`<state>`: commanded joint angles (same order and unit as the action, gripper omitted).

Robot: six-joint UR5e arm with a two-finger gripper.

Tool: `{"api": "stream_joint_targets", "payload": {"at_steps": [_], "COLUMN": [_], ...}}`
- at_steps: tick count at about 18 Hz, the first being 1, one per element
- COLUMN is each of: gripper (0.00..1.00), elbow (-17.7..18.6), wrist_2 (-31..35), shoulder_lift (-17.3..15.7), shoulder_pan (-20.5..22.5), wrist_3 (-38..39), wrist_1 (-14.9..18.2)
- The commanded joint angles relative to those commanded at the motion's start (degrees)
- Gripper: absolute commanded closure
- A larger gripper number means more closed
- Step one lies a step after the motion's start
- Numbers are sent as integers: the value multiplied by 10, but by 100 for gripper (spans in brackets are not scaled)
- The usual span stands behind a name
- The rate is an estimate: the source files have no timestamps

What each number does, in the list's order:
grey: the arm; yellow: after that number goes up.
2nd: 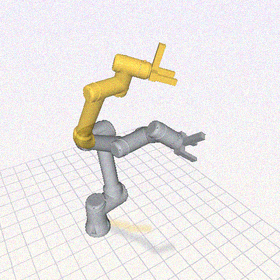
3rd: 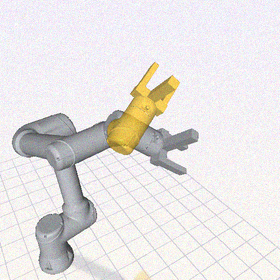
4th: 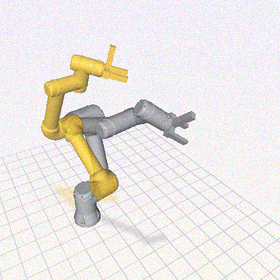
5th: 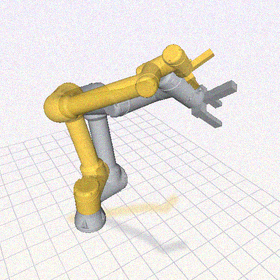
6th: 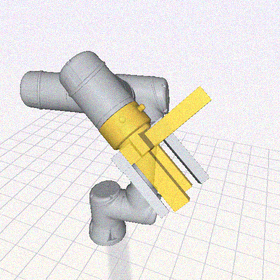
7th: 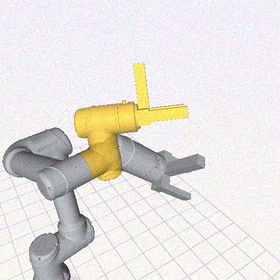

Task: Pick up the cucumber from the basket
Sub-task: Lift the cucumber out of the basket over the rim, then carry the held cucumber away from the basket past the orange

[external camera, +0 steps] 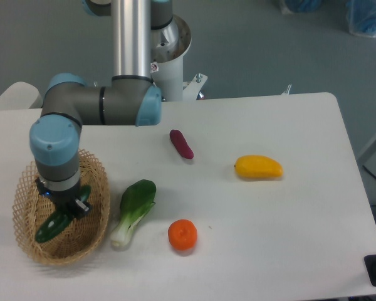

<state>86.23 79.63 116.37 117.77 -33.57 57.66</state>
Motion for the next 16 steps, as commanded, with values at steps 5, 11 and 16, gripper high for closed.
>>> {"api": "stream_joint_targets", "payload": {"at_steps": [5, 11, 16], "gripper": [100, 100, 100], "elbow": [-4, -4, -10], "wrist_2": [34, 49, 51], "shoulder_lift": [0, -4, 6], "shoulder_pan": [37, 134, 215], "wrist_3": [-56, -233, -403], "wrist_1": [17, 34, 38]}}
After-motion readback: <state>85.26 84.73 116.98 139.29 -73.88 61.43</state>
